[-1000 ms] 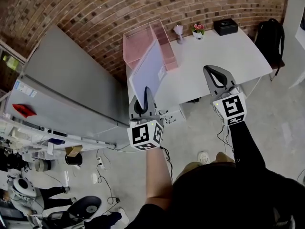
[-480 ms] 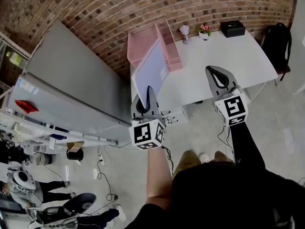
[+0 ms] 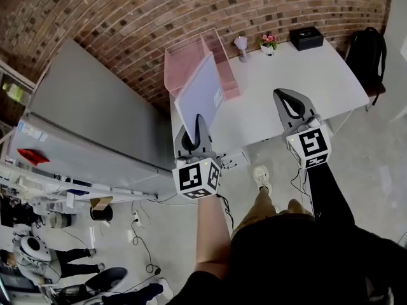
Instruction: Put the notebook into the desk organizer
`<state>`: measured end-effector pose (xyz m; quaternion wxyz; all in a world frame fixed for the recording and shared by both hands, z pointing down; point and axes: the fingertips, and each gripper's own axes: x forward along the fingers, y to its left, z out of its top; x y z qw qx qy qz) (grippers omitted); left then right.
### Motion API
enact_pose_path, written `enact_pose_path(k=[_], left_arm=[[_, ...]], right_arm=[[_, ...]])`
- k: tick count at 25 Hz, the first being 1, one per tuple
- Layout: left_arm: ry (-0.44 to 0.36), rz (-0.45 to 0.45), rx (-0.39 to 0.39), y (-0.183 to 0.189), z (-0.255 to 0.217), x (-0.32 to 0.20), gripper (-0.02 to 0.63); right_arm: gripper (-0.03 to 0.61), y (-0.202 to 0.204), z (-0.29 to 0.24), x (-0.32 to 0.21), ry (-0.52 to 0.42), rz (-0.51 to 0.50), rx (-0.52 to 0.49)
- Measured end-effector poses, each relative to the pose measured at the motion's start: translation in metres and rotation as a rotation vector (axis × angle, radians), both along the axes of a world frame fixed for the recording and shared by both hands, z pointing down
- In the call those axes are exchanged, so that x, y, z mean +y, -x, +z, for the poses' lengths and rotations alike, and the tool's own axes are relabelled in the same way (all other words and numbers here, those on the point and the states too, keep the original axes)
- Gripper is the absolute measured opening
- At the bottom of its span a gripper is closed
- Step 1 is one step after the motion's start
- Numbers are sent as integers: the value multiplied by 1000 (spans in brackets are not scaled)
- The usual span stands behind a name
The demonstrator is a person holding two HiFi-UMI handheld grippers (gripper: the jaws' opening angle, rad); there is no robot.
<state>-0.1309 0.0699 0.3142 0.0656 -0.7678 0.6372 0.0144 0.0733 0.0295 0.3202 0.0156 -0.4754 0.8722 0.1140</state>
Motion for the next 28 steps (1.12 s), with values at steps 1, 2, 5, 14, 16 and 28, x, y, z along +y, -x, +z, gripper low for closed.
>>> enact_pose_path(k=[1, 2, 5, 14, 16, 28], left_arm=[[1, 3, -2, 0, 0, -5, 38], [1, 7, -6, 0, -1, -9, 38], [5, 21, -8, 1, -2, -24, 38], [27, 13, 1, 13, 4, -79, 38], [31, 8, 5, 17, 7, -90, 38], [30, 23, 21, 23, 2, -174, 38]], right_arm=[[21, 0, 0, -4, 2, 1, -1], [21, 1, 1, -8, 5, 3, -1], [21, 4, 0, -22, 12, 7, -1], [21, 12, 6, -69, 28, 8, 5], [21, 15, 8, -79, 30, 8, 10], [21, 20, 1, -154, 31, 39, 39]])
